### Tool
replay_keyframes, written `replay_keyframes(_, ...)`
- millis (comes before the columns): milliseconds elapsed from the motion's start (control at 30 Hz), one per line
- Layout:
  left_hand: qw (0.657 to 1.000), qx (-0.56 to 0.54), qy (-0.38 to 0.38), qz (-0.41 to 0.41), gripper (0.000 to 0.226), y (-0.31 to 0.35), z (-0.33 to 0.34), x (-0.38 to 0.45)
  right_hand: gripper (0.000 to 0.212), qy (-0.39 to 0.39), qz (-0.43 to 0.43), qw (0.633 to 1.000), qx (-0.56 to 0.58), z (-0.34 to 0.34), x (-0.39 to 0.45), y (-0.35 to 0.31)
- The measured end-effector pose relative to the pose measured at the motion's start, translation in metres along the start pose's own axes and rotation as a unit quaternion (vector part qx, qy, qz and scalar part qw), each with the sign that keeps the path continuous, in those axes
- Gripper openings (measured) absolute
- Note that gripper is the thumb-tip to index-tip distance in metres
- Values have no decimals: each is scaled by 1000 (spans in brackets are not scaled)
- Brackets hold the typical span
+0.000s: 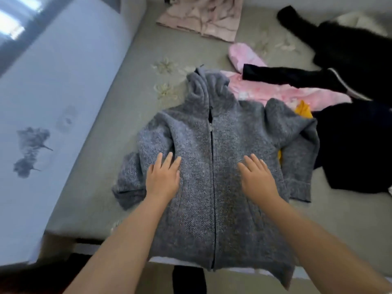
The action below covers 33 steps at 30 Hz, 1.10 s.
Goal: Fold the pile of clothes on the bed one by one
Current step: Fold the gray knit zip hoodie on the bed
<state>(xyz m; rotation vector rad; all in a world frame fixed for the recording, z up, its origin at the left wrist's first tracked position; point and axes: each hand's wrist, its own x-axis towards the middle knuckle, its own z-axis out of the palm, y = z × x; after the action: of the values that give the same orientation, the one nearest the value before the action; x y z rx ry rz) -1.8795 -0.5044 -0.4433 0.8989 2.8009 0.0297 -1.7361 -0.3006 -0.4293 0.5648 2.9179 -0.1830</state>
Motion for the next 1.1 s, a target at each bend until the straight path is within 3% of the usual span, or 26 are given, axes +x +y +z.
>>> replay_keyframes(267, 998, -42, -38, -29, 50, -26, 20, 164, 43, -29, 97, 994, -44, -1, 151, 57)
replay_keyframes(500, 991, -51, -47, -110, 67, -39, 53, 273, 45, 8, 128, 991, -39, 27, 252, 105)
replay_keyframes(633, 987, -31, -65, -143, 84, -49, 62, 311, 60, -42, 146, 986, -62, 34, 299, 125)
replay_keyframes(733, 990, -25, -81, -111, 75, -51, 62, 335, 52, -67, 179, 980, -57, 38, 326, 132)
replay_keyframes(833, 997, -58, -28, -41, 48, -56, 55, 347, 26, 50, 146, 986, -57, 37, 339, 142)
replay_keyframes(933, 990, -66, 123, -1, 35, -58, 46, 356, 17, 183, 162, 969, -35, 30, 344, 156)
replay_keyframes(1000, 985, -54, 158, -39, 35, -52, 43, 365, 22, 134, 215, 966, -58, 32, 351, 162)
replay_keyframes(1100, 995, -38, -3, -91, 49, -43, 53, 370, 31, 10, 277, 956, -100, 43, 355, 149)
